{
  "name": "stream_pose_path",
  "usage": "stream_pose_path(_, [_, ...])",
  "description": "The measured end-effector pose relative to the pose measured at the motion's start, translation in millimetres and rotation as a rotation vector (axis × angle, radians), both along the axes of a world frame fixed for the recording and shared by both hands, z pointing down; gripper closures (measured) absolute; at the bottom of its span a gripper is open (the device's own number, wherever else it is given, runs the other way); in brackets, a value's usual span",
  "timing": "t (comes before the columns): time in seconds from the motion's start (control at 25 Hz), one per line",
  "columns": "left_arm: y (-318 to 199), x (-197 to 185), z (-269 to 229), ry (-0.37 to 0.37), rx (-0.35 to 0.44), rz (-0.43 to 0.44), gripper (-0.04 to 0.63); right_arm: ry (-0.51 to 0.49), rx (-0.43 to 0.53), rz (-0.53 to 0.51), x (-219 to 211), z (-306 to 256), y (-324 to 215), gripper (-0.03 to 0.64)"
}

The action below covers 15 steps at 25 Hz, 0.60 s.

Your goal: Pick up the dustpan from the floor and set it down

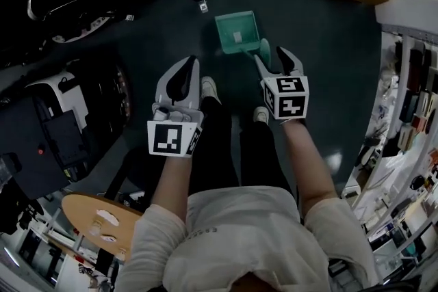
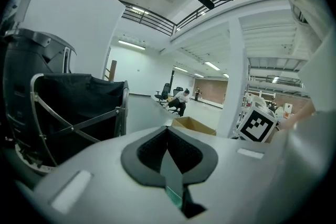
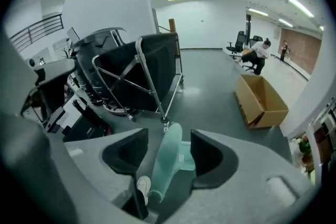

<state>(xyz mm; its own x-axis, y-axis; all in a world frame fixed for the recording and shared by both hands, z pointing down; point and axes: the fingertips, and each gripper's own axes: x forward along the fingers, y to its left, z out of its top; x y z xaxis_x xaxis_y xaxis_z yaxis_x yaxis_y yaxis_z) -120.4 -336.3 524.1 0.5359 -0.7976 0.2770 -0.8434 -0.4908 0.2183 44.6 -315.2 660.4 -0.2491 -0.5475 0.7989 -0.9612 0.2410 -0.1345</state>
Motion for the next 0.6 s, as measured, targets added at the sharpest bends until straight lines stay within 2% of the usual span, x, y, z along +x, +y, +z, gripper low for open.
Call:
stream_pose_path(0.24, [-11,-19,49,-0.022,-0.056,-0.038,0.588,0.009,-0.111,0.031,-4,53,-13,0.383])
stream_pose_path(0.4, [-11,-18,64,-0.023,-0.088,-0.022,0.588,0.042,-0.163,-0.031,-14,75,-16,0.387])
stream_pose_path(0.48, [-10,-17,64,-0.017,-0.099,-0.018,0.588,0.045,-0.188,-0.058,-19,82,-16,0.42])
stream_pose_path(0.52, [-11,-16,62,-0.01,-0.101,-0.021,0.588,0.042,-0.195,-0.066,-19,83,-16,0.476])
stream_pose_path(0.6, [-10,-16,60,-0.002,-0.105,-0.026,0.588,0.043,-0.196,-0.077,-18,83,-18,0.54])
